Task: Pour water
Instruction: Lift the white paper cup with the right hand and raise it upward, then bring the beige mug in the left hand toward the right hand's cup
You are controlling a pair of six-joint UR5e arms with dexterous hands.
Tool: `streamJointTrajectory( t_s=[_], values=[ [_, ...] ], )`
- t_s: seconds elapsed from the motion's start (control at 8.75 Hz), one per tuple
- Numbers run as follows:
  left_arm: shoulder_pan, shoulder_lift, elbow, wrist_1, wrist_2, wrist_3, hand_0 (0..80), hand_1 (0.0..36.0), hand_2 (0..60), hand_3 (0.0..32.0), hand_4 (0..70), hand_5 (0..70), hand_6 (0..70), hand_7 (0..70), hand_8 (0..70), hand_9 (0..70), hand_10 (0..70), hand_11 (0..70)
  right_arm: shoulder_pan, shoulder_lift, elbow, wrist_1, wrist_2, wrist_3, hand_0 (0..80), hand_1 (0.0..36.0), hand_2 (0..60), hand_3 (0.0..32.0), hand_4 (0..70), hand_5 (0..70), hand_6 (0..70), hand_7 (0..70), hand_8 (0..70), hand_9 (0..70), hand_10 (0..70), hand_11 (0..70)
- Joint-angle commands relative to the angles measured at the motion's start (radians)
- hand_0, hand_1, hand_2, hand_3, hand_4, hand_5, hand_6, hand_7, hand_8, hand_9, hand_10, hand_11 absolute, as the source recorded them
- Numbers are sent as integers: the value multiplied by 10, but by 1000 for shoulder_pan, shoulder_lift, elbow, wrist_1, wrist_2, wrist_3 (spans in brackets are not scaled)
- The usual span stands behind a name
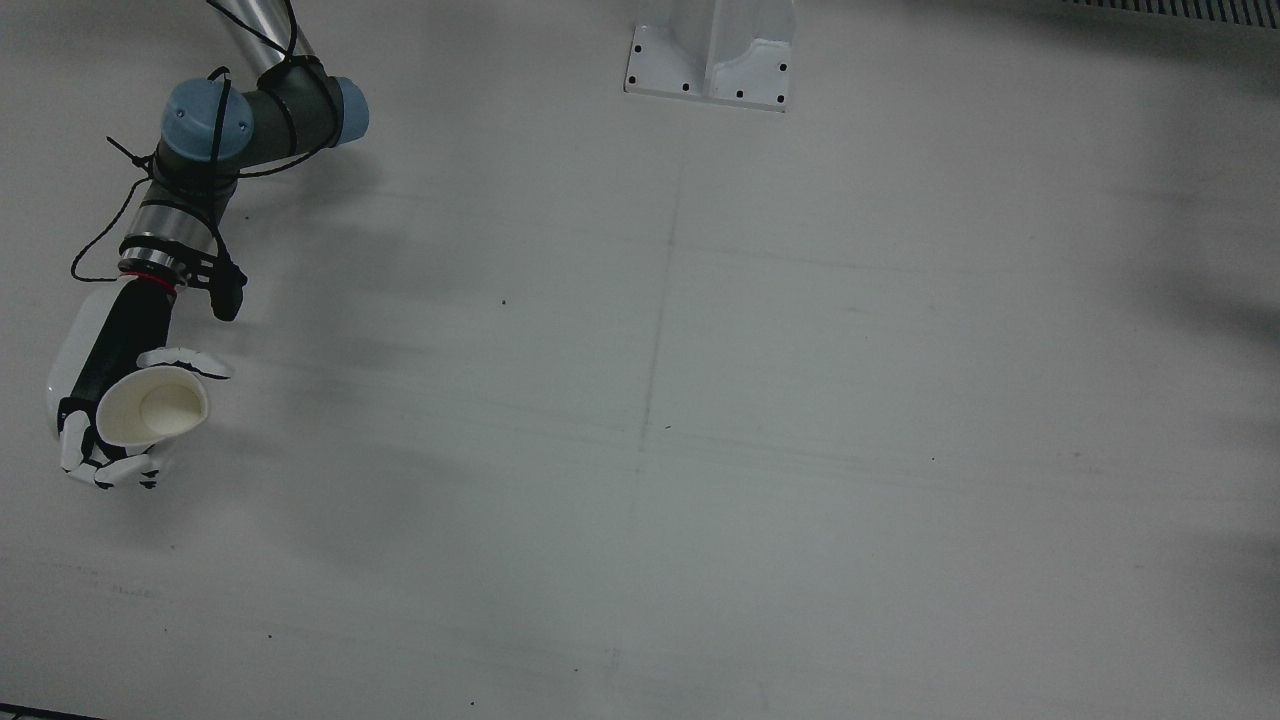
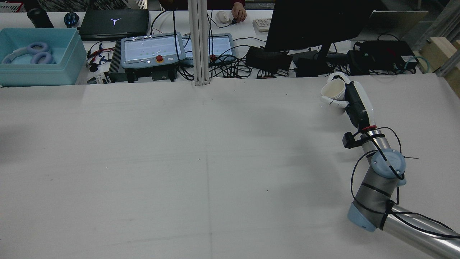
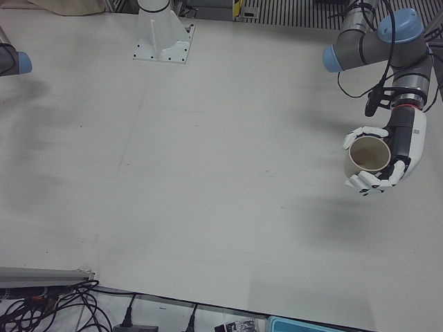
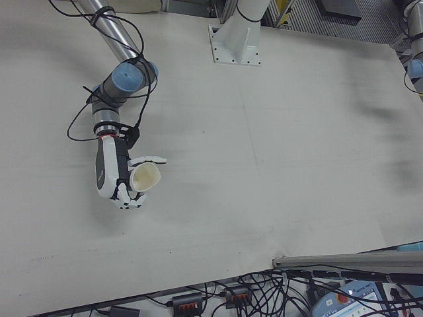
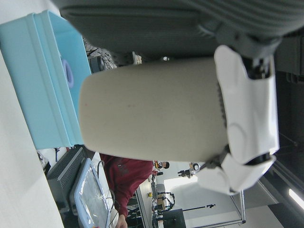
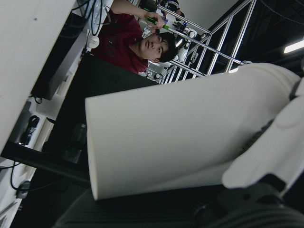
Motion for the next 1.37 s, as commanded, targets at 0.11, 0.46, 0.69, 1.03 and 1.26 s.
streamJointTrajectory(
  t_s=[0.11,0.46,0.69,1.03,1.26],
  values=[
    [115,-136,-75,154,44,17,559,332,600,0,178,700,304,503,377,359,240,369,81,29,232,-65,-15,-150,423,53,193,0,154,666,559,700,432,552,385,542],
    [262,-368,-90,323,25,63,541,317,600,0,176,667,297,491,376,358,241,368,111,129,273,-68,-71,-254,434,60,200,0,167,684,564,700,419,536,378,533],
    [339,-444,-90,375,-6,78,543,320,600,0,174,671,297,493,376,359,241,368,111,152,349,-83,-75,-366,456,81,223,0,189,700,576,700,408,528,371,526],
    [495,-588,-75,450,-80,112,536,314,600,0,173,667,299,491,377,360,240,367,108,204,427,-114,-128,-575,463,92,227,0,189,700,568,700,386,503,357,510],
    [568,-674,-64,503,-112,127,535,314,600,0,174,675,301,493,378,360,241,367,61,218,435,-114,-128,-682,466,100,230,0,199,700,568,700,372,490,351,503]
  ],
)
